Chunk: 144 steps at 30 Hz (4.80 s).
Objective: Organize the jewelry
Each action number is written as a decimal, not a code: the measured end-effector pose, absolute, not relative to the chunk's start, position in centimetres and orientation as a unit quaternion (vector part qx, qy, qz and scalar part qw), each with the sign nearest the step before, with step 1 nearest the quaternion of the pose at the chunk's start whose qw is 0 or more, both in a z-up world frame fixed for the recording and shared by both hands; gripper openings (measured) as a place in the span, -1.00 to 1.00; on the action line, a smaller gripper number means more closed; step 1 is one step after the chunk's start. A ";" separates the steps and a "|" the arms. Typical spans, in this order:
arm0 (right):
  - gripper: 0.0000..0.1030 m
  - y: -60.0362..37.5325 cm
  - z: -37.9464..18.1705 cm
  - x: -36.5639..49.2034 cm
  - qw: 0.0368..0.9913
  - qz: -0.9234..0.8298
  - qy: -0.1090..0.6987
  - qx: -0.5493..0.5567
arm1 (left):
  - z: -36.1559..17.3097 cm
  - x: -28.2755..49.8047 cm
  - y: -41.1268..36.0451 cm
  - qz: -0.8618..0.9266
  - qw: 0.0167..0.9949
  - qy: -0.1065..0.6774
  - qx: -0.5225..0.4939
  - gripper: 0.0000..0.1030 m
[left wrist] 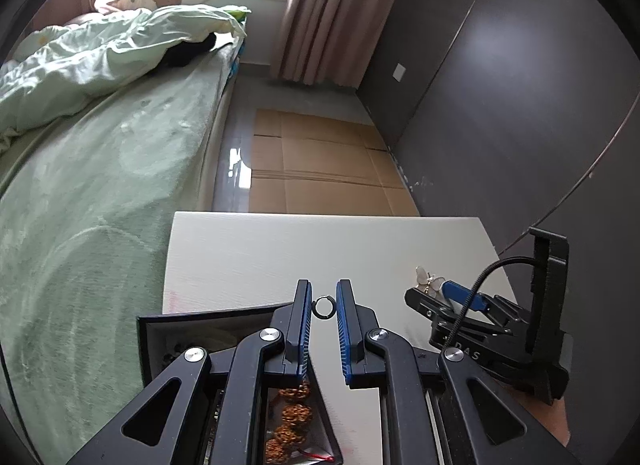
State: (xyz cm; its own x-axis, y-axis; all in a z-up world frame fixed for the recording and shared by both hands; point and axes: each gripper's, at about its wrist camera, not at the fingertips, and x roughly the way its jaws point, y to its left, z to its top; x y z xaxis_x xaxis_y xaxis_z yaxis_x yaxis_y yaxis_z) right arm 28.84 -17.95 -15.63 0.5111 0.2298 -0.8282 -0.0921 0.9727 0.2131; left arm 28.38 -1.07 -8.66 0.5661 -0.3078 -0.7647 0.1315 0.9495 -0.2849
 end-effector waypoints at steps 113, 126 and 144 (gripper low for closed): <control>1.00 -15.3 -3.4 12.0 0.882 0.136 0.435 0.122 | -0.3 10.9 4.5 -0.044 0.914 0.380 -0.133 0.86; 1.00 -17.5 -1.8 6.3 0.907 0.111 0.391 0.106 | -0.3 6.2 3.0 -0.047 0.934 0.345 -0.076 0.99; 1.00 -17.2 1.6 -1.0 0.935 0.081 0.341 0.047 | 3.3 0.7 1.5 -0.057 0.957 0.284 -0.028 0.99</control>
State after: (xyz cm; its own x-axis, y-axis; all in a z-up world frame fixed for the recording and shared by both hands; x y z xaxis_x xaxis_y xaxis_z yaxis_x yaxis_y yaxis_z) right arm -1.05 -17.23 1.63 0.7539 0.1839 -0.6308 -0.1204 0.9824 0.1426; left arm 0.75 1.47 3.33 0.8326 -0.1247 -0.5397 0.0924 0.9919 -0.0867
